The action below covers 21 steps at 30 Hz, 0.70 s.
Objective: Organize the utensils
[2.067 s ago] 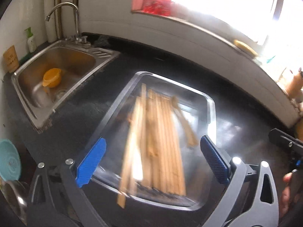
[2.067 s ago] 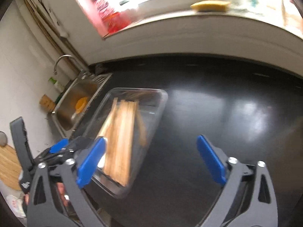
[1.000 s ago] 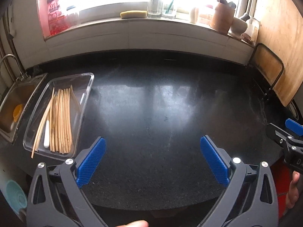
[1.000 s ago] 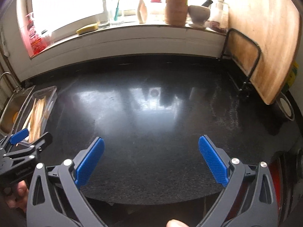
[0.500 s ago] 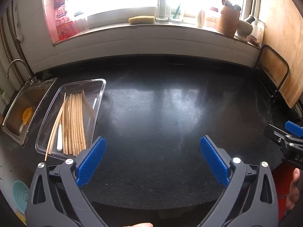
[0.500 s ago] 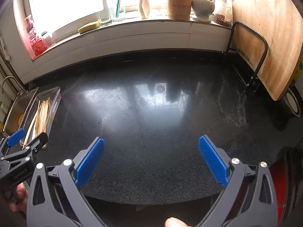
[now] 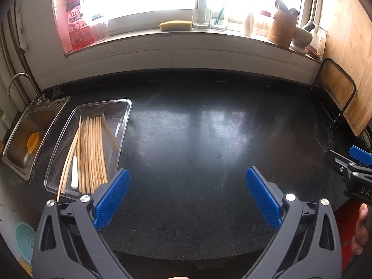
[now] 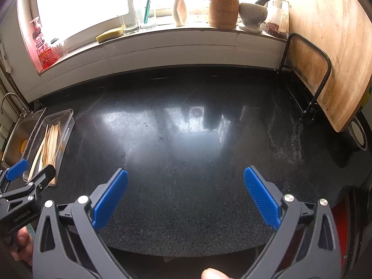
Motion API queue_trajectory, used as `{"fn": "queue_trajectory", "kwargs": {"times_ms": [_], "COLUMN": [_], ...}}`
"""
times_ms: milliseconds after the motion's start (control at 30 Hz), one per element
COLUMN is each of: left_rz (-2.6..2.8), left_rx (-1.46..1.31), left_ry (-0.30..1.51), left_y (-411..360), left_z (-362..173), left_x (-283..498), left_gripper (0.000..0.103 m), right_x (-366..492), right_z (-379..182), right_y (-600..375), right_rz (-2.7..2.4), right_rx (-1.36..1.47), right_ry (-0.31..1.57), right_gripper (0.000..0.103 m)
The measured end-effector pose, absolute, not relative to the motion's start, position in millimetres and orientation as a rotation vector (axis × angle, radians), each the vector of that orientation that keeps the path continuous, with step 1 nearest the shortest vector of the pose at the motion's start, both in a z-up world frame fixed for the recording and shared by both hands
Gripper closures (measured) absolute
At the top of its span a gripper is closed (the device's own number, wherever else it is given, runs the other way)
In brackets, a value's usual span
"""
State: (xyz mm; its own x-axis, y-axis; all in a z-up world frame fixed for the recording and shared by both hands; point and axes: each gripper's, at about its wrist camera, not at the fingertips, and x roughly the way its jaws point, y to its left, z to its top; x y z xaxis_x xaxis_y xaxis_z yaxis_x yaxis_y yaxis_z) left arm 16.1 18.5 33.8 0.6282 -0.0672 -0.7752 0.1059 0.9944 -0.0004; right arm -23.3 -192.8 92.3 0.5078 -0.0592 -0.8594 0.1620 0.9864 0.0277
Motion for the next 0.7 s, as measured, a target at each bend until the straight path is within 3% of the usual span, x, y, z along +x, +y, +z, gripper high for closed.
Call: {"fn": "queue_trajectory", "kwargs": {"times_ms": [700], "left_rz": [-0.1], "left_rx": [0.05], "left_ry": [0.889], "left_y": [15.6], "left_z": [32.8], "left_x": [18.2], "left_gripper": [0.006], "right_x": [-22.1], "right_z": [93.3], "right_y": [-192.3], "right_rz": [-0.127], "right_rx": [0.106], "right_ry": [1.033], "right_gripper": [0.006]}}
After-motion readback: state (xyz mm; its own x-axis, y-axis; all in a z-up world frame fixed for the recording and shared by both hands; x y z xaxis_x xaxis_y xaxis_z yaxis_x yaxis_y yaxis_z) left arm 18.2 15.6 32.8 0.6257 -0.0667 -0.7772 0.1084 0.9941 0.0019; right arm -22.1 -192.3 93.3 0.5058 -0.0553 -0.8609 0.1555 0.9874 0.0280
